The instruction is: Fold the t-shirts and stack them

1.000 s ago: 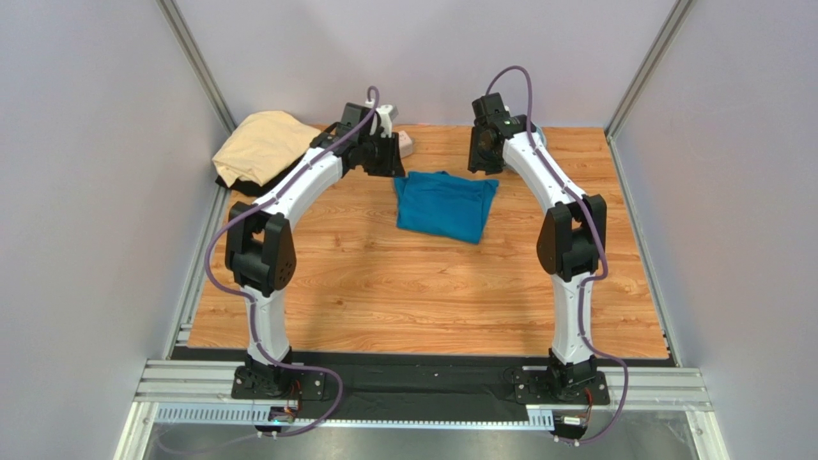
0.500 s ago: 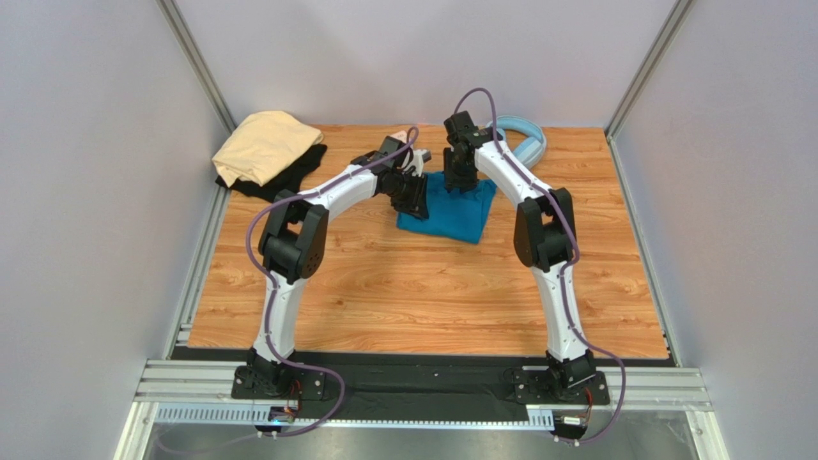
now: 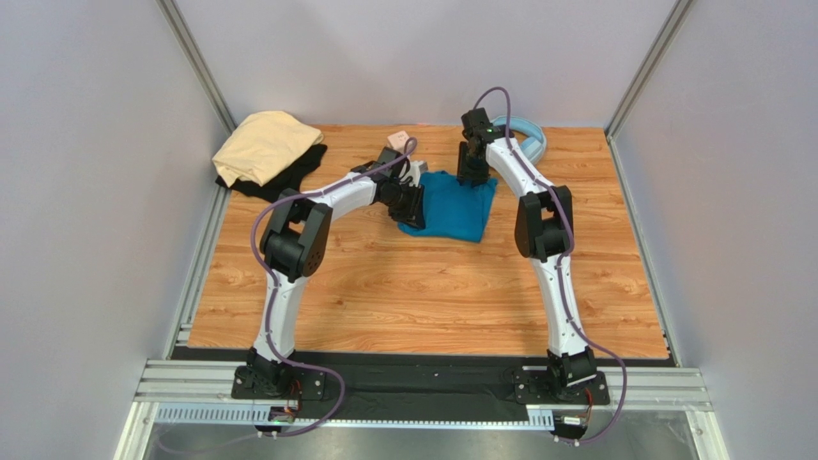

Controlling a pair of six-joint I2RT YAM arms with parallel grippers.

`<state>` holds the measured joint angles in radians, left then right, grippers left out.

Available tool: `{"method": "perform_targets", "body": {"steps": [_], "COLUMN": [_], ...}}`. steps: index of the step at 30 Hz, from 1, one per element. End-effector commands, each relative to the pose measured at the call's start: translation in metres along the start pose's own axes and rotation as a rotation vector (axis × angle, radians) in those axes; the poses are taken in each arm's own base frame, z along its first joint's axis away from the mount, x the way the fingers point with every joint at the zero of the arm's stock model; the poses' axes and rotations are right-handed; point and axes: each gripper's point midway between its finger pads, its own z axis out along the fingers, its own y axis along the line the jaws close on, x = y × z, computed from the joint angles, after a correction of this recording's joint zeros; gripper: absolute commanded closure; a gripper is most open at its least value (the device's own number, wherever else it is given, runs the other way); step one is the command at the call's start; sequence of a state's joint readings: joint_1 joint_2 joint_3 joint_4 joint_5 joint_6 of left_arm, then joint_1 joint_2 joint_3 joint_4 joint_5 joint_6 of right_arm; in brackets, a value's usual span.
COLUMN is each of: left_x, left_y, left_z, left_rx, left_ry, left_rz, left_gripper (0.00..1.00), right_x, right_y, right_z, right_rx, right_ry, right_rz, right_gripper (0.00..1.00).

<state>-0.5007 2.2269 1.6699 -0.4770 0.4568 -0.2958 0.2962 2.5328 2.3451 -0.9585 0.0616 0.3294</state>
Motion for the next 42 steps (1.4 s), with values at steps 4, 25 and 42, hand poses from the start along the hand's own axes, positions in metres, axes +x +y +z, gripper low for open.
{"method": "perform_targets", "body": {"steps": [4, 25, 42], "left_x": [0.059, -0.070, -0.071], "left_y": [0.014, -0.014, 0.063], "left_z": [-0.004, -0.087, 0.001], "left_rx": [-0.040, -0.137, -0.259], "left_ry": [0.147, -0.143, -0.093], "left_rz": [-0.011, 0.109, -0.003], "left_gripper": [0.67, 0.63, 0.65], "right_x": [-0.008, 0.014, 0.140], "right_y": [-0.013, 0.045, 0.014], "right_z": [0.011, -0.091, -0.036], "right_rx": [0.011, -0.209, -0.070], "right_ry": [-0.024, -0.028, 0.261], "right_rz": [0.022, -0.008, -0.093], "right_gripper": [0.61, 0.58, 0.61]}}
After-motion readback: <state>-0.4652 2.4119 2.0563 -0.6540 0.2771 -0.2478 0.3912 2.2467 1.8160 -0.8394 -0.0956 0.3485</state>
